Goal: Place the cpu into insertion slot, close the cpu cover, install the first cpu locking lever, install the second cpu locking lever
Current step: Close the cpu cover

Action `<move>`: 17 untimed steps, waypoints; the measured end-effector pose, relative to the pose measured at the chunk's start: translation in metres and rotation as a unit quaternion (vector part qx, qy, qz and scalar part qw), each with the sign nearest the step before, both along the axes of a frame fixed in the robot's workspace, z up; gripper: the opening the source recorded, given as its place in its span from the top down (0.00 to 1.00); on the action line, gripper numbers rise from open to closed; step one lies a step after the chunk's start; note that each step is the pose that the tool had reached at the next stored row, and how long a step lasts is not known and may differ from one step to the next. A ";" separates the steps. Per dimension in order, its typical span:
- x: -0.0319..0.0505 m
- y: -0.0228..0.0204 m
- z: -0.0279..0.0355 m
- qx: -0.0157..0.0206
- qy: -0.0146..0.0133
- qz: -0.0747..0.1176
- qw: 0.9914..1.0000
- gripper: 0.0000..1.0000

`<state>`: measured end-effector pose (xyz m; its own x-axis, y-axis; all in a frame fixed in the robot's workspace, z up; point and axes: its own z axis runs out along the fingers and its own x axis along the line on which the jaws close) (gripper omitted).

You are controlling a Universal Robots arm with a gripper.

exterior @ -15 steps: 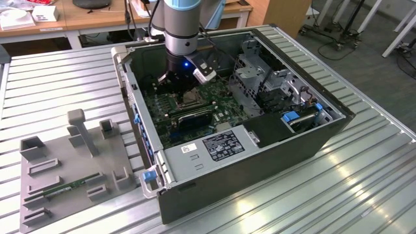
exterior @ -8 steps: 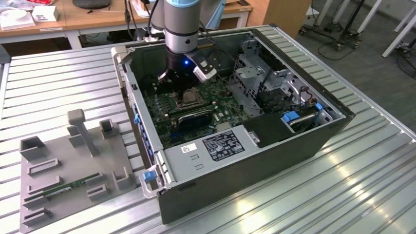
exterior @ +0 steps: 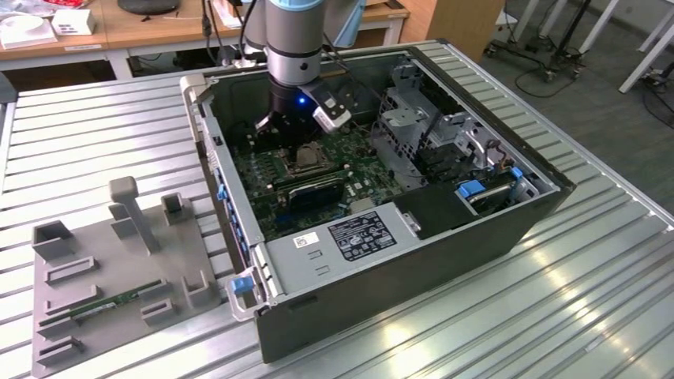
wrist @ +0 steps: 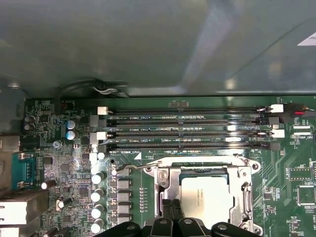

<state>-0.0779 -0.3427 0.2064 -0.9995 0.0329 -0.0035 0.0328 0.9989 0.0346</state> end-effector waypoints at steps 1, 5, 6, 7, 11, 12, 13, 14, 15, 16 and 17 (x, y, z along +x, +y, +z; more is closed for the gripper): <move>0.0000 0.0000 0.0009 0.000 0.000 0.000 1.000 0.89; 0.0000 0.0000 0.0114 0.000 -0.001 0.000 1.000 0.89; 0.0000 0.0000 0.0133 0.000 -0.001 0.000 1.000 0.89; 0.0000 0.0000 0.0137 0.000 -0.001 0.000 1.000 0.89; 0.0009 0.0001 0.0137 0.000 -0.001 0.000 1.000 0.89; 0.0020 0.0001 0.0137 0.000 -0.001 0.000 1.000 0.89; 0.0033 0.0000 0.0138 0.000 -0.001 0.000 1.000 0.89; 0.0046 0.0000 0.0137 0.000 -0.001 0.000 1.000 0.89; 0.0062 0.0000 0.0137 0.000 -0.001 0.000 1.000 0.89; 0.0079 0.0000 0.0137 0.000 -0.001 0.000 1.000 0.89; 0.0098 0.0000 0.0137 0.000 -0.001 0.000 1.000 0.89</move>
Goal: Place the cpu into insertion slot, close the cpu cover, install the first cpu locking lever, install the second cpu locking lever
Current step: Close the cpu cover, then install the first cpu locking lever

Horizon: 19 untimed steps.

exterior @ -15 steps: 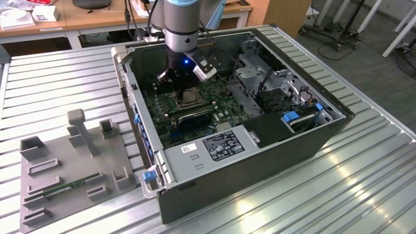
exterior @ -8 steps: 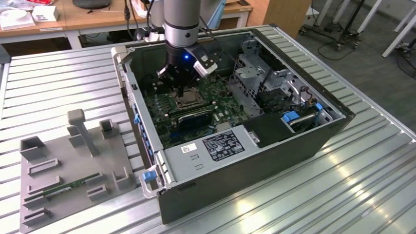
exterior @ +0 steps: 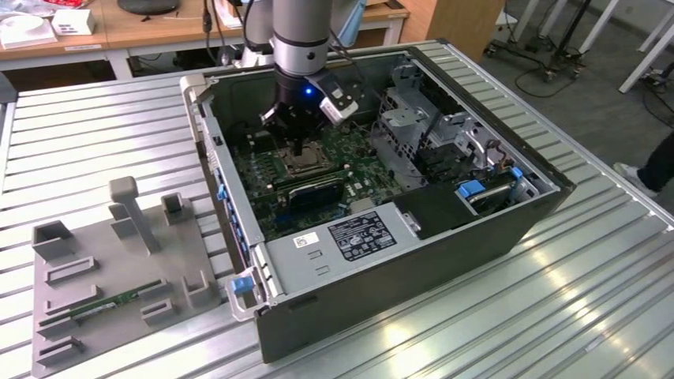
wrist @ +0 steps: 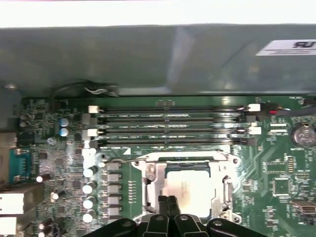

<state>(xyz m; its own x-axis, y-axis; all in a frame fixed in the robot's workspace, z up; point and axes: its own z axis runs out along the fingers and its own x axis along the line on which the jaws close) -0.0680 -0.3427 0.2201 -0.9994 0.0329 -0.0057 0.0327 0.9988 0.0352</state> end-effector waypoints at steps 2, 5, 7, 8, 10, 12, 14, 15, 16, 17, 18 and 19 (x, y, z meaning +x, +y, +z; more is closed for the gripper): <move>0.0045 0.0000 -0.0001 0.000 0.000 0.000 1.000 0.89; 0.0114 0.0000 -0.0001 0.000 0.000 0.000 1.000 0.89; 0.0154 0.0000 -0.0002 0.000 0.000 0.000 1.000 0.89; 0.0164 0.0000 -0.0002 0.000 0.000 0.000 1.000 0.89; 0.0165 0.0000 -0.0002 0.000 0.000 0.000 1.000 0.89; 0.0168 0.0000 -0.0002 0.000 0.000 0.000 1.000 0.89; 0.0168 0.0000 -0.0002 0.000 0.000 0.000 1.000 0.89; 0.0169 0.0000 -0.0002 0.000 0.000 0.000 1.000 0.89; 0.0169 0.0000 -0.0002 0.000 0.000 0.000 1.000 0.89; 0.0169 0.0000 -0.0002 0.000 0.000 0.000 1.000 0.89; 0.0169 0.0000 -0.0002 0.000 0.000 0.000 1.000 0.89; 0.0169 0.0000 -0.0002 0.000 0.000 0.000 1.000 0.89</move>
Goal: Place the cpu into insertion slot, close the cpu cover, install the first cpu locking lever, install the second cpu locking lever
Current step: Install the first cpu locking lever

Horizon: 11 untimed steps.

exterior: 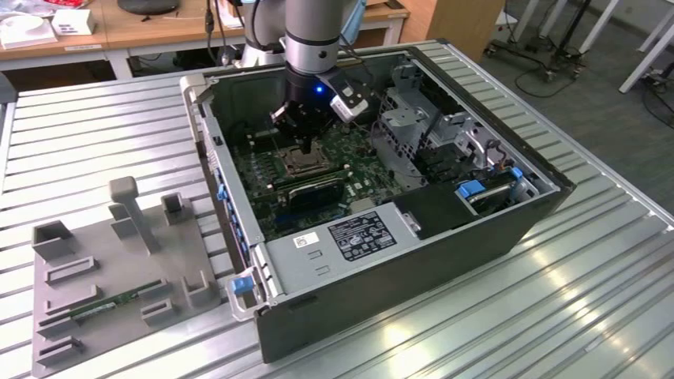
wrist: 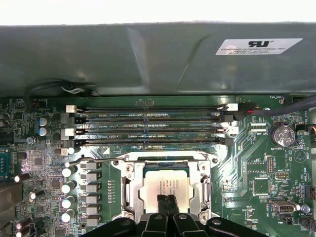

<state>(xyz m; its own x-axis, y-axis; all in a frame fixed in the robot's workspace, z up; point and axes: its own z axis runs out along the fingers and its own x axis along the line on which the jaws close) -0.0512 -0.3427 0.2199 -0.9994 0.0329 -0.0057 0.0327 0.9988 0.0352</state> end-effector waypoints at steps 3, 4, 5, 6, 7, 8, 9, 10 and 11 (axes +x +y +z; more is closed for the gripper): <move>0.0000 0.0000 0.0004 0.000 0.000 0.000 1.000 0.89; 0.0000 0.0000 0.0012 0.000 0.000 0.000 1.000 0.89; 0.0000 0.0000 0.0025 0.000 0.000 0.000 1.000 0.89; 0.0000 0.0000 0.0044 0.000 0.000 0.000 1.000 0.89; 0.0000 0.0000 0.0068 0.000 0.000 0.000 1.000 0.89; 0.0000 0.0000 0.0092 0.000 0.000 0.000 1.000 0.89; 0.0000 0.0000 0.0118 0.000 0.000 0.000 1.000 0.89; 0.0000 0.0000 0.0144 0.000 0.000 0.000 1.000 0.89; 0.0000 0.0000 0.0168 0.000 0.000 0.000 1.000 0.89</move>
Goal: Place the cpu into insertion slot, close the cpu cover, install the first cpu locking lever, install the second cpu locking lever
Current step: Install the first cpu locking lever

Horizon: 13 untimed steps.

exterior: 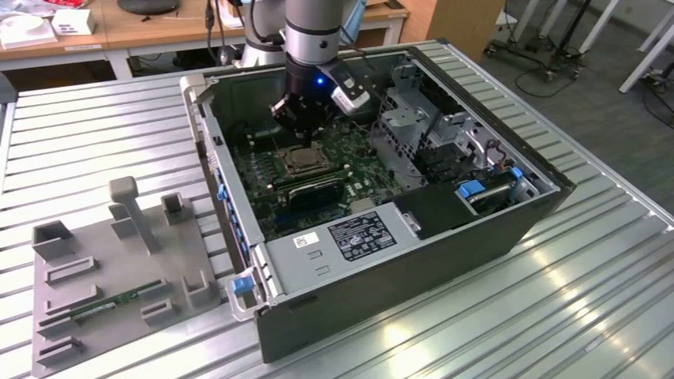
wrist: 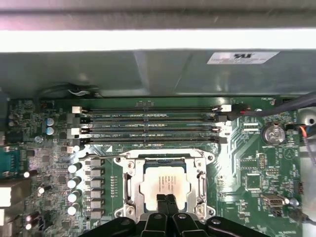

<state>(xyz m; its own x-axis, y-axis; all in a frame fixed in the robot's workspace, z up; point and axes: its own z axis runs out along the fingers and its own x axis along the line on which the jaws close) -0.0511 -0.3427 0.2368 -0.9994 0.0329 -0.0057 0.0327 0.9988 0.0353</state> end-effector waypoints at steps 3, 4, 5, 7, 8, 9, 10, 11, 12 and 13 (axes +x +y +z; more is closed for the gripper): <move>0.0000 0.0000 0.0023 0.000 0.000 0.000 1.000 0.89; 0.0000 0.0001 0.0023 0.000 0.000 0.000 1.000 0.89; -0.0002 0.0000 0.0024 0.000 0.000 0.000 1.000 0.89; -0.0026 0.0000 0.0025 0.000 0.000 0.000 1.000 0.89; -0.0042 0.0000 0.0024 0.000 0.000 0.000 1.000 0.89; -0.0062 0.0000 0.0024 0.000 0.000 0.000 1.000 0.89; -0.0085 0.0000 0.0023 0.000 -0.001 0.000 1.000 0.89; -0.0109 0.0000 0.0021 0.000 -0.001 0.000 1.000 0.89; -0.0132 0.0000 0.0020 0.000 -0.001 0.000 1.000 0.89; -0.0155 0.0000 0.0019 0.000 -0.001 0.000 1.000 0.89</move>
<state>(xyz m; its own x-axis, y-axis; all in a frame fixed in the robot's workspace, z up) -0.0667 -0.3427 0.2387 -0.9994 0.0329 -0.0068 0.0326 0.9988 0.0354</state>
